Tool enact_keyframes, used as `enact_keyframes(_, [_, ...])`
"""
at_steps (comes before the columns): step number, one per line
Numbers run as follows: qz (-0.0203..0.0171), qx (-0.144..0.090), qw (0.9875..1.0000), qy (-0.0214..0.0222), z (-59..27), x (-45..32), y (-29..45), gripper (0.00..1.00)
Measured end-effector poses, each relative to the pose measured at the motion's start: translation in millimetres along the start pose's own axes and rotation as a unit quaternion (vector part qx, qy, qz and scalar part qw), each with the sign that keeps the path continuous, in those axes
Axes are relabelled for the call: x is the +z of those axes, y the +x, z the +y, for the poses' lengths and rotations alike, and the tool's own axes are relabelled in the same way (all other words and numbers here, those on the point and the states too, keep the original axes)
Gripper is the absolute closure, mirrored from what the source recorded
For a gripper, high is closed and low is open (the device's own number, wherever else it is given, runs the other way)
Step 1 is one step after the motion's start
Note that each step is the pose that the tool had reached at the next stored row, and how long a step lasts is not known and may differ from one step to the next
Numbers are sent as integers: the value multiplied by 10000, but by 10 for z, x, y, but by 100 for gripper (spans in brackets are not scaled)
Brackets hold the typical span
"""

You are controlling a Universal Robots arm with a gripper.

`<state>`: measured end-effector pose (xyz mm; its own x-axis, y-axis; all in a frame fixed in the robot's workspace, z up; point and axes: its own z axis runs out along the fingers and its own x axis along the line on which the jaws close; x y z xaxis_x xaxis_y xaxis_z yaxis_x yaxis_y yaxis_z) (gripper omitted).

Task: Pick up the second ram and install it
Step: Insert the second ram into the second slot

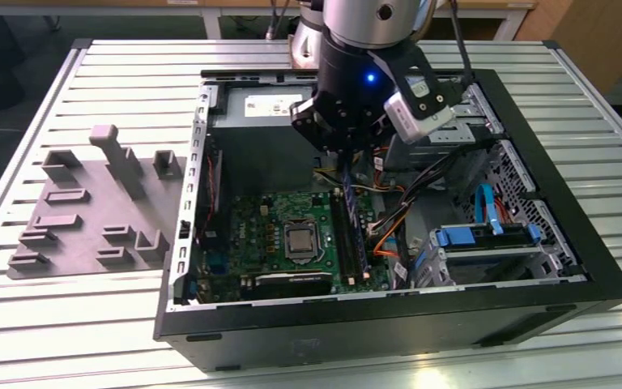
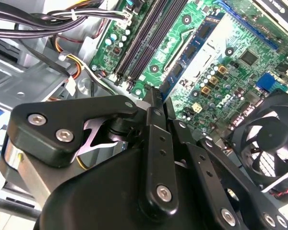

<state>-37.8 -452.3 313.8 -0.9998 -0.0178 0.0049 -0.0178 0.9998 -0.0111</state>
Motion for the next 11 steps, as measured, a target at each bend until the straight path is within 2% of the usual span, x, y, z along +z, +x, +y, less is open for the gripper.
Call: enact_keyframes(11, [13,2,10000,-1,-3,189,-2,86])
